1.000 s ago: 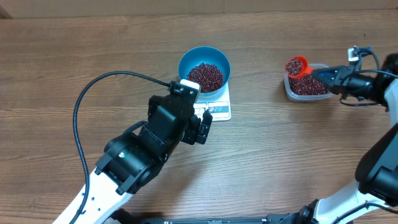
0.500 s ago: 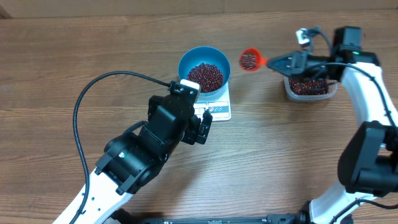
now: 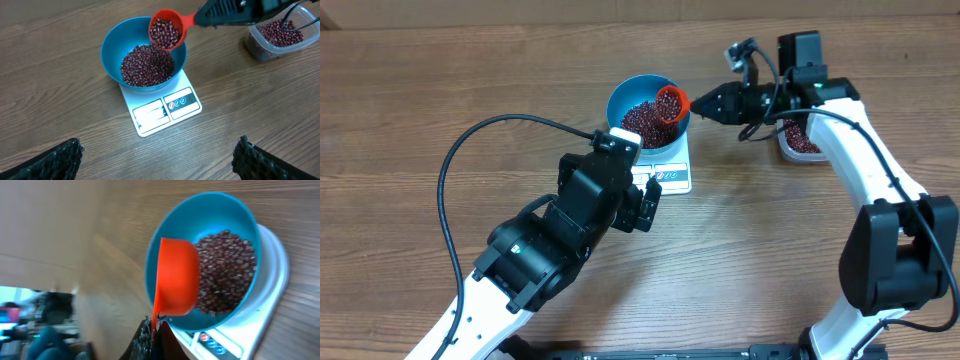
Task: Scoop item into bowl and weigh 150g on scale
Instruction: 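Carry the filled scoop left over the blue bowl, then tilt the scoop with the right gripper to pour beans into the bowl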
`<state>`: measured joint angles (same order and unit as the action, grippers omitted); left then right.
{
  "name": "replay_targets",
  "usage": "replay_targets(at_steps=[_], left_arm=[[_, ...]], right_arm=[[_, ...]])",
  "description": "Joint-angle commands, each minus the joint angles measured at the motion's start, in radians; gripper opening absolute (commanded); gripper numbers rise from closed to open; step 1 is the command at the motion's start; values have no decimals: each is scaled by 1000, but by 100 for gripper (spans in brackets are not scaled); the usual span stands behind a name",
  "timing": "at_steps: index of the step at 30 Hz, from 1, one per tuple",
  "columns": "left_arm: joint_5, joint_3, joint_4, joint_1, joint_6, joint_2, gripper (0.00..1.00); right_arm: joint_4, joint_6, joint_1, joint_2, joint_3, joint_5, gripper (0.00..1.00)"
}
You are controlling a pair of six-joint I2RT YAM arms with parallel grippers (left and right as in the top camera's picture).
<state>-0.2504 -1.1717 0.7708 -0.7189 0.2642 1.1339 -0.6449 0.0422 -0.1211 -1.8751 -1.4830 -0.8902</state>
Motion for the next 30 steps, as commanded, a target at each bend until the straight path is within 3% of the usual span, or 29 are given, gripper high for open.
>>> replay_targets(at_steps=[1, 8, 19, 30], left_arm=[[1, -15, -3, 7, 21, 7, 99], [1, -15, -3, 7, 21, 7, 99], [1, -15, -3, 7, 21, 7, 99], [1, -15, -3, 7, 21, 7, 99]], right_arm=[[8, -80, -19, 0, -27, 79, 4], [9, -237, -43, 0, -27, 84, 4], [43, -262, -43, 0, -27, 98, 4], [47, -459, -43, 0, -27, 97, 4]])
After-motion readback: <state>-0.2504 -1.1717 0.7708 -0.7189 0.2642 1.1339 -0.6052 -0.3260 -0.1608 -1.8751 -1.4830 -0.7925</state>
